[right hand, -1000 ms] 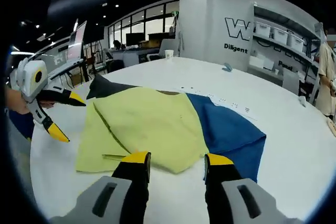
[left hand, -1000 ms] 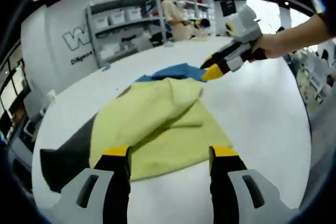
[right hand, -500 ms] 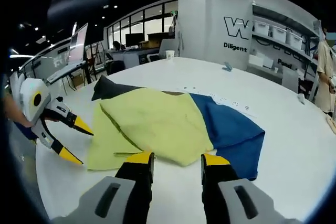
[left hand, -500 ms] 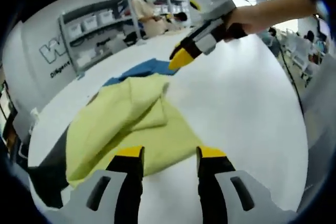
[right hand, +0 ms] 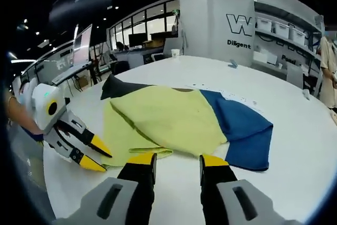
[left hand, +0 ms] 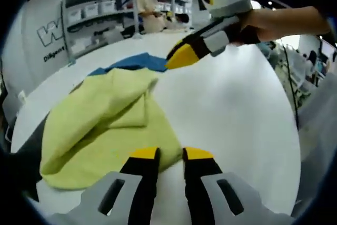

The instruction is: Fold the garment on the visible template until the final outline fits inside the template.

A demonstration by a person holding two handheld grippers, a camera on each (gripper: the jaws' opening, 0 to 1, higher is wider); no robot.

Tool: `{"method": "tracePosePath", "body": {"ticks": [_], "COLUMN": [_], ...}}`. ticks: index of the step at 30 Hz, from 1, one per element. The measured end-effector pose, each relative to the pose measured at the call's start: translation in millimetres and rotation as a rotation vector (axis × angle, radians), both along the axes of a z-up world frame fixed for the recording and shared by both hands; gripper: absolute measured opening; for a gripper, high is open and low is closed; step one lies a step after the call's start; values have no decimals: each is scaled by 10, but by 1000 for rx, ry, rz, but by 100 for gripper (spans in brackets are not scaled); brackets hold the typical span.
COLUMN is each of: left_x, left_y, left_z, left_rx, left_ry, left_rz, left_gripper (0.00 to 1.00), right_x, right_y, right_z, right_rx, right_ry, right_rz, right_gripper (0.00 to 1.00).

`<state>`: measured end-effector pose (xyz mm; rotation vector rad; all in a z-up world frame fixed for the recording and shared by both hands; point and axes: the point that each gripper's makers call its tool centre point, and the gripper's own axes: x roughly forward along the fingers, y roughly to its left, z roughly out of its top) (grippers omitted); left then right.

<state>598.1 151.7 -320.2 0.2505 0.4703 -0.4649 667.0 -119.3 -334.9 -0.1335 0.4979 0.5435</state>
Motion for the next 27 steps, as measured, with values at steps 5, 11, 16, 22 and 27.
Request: {"method": "tracePosePath", "body": {"ticks": [5,11,16,22,27], "left_x": [-491,-879,-939,-863,-869], "left_y": [-605,-1234,-1460,-1396,-1392], "left_z": [-226,-534,-671,-663,-647], "left_rx": [91,145,33,4,-46], "left_ry": [46,83,191,192,183], "left_rz": [-233,-440,-441,-385,-346], "left_gripper": [10,4,3,3,3], "right_x": [-336,-596,-820,-1059,-1015], "right_y": [133,170,282,1090,1188], "right_z": [-111,9,-38,-271,-412], "right_rx": [-75,-45,-17,-35,-12], "right_ry": [26,46,81,106,135], "right_rz": [89,87,109,303,279], "right_gripper": [27,23,23,21,19]}}
